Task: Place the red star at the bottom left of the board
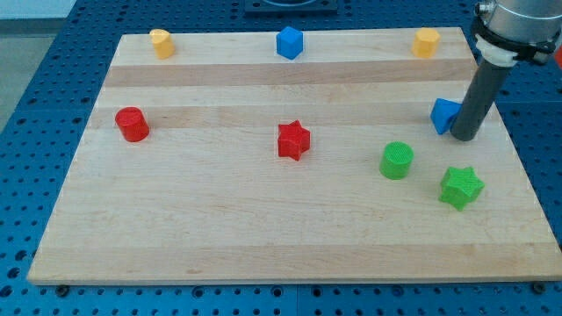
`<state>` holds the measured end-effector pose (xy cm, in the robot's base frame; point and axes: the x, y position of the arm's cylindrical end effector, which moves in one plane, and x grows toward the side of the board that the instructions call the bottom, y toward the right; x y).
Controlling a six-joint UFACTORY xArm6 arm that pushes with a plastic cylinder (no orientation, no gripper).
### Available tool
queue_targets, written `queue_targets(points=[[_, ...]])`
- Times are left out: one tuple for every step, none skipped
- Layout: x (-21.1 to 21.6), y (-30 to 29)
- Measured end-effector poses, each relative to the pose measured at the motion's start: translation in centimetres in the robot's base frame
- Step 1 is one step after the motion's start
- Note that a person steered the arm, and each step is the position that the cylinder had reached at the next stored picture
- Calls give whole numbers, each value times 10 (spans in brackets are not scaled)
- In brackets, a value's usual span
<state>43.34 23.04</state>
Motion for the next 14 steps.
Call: queue_targets(points=[[20, -17], [24, -42], [23, -87], [17, -134], [-2, -168], [-13, -195], [-5, -222], [16, -244], [38, -273], [60, -306], [83, -338], [99, -361], [110, -388], [115, -397]])
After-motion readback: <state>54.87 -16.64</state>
